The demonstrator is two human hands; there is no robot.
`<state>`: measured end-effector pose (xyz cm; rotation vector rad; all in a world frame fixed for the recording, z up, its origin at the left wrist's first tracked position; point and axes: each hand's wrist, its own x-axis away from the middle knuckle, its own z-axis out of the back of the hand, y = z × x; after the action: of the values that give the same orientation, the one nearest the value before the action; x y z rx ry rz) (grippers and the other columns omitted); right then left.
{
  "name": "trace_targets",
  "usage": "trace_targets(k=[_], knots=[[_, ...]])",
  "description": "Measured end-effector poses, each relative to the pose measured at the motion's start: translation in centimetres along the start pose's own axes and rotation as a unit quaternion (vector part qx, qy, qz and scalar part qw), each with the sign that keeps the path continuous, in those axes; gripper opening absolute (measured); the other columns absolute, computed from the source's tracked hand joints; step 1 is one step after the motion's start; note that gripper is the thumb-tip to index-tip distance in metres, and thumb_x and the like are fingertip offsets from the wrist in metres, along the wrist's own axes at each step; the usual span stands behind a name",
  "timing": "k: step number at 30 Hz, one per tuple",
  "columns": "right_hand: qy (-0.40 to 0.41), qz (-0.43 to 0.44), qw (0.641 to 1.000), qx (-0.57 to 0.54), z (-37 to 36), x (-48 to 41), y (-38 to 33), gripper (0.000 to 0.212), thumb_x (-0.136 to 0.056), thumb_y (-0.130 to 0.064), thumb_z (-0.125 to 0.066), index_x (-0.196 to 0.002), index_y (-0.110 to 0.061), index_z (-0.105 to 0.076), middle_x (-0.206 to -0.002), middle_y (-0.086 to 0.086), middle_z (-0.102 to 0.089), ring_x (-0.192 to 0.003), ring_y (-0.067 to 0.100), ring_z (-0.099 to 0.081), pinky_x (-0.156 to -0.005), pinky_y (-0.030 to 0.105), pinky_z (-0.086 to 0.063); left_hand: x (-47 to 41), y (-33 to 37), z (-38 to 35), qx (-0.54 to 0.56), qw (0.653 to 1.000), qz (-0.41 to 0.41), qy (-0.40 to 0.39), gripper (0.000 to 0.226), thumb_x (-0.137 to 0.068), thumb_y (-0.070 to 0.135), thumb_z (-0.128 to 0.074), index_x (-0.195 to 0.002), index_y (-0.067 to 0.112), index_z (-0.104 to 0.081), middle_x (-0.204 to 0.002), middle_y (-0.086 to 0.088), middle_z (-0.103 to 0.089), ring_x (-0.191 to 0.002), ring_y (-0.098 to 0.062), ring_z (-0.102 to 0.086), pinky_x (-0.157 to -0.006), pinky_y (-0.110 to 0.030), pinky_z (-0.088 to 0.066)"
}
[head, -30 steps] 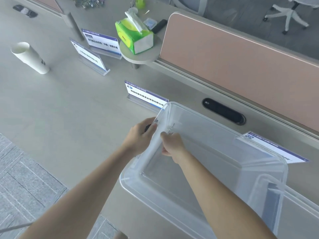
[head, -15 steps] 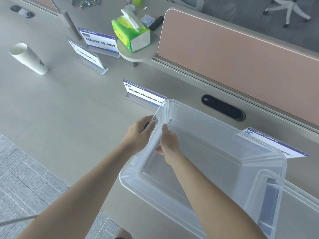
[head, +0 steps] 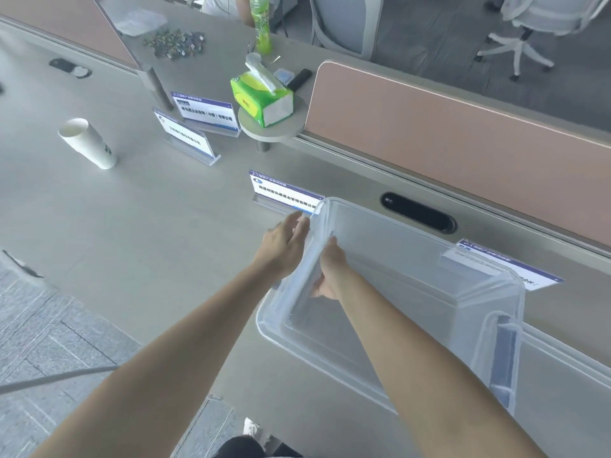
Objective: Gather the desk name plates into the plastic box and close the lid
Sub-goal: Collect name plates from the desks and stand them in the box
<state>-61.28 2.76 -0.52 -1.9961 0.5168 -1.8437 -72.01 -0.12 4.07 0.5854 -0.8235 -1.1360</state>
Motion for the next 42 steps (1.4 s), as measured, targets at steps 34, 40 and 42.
trace_targets(k=[34,40,42], knots=[[0.367,0.341,0.853,0.146,20.3,34.0,10.4,0.039,-0.096,-0.029,-0.059,-0.071,0.000,-0.061,-0.060,0.004,-0.058,-0.055,0.017,-0.049,-0.061,0.031,-0.042,15.9,15.0,-6.4,0.150,0.908,-0.253,-0.300,0.056,-0.091,0.053,-0.058,-0.055,0.018,-0.032,-0.053,0.001,-0.035,-0.048,-0.017,-0.030,-0.050,-0.024,-0.026],[0.372,0.377,0.846,0.057,29.2,37.7,15.4,0.034,-0.095,-0.023,-0.060,-0.065,-0.008,-0.060,-0.058,0.002,-0.057,-0.048,0.013,-0.048,-0.052,0.022,-0.041,19.4,19.3,-11.2,0.091,0.900,-0.305,-0.298,0.055,-0.094,0.042,-0.059,-0.049,0.021,-0.034,-0.056,-0.002,-0.033,-0.053,-0.019,-0.027,-0.053,-0.027,-0.024],[0.371,0.384,0.845,0.023,32.2,38.7,16.6,0.032,-0.095,-0.022,-0.061,-0.066,-0.009,-0.061,-0.058,0.001,-0.057,-0.049,0.011,-0.048,-0.050,0.019,-0.042,20.7,20.5,-13.1,0.071,0.901,-0.312,-0.292,0.054,-0.095,0.040,-0.058,-0.049,0.021,-0.035,-0.058,-0.004,-0.032,-0.055,-0.019,-0.026,-0.055,-0.029,-0.023]])
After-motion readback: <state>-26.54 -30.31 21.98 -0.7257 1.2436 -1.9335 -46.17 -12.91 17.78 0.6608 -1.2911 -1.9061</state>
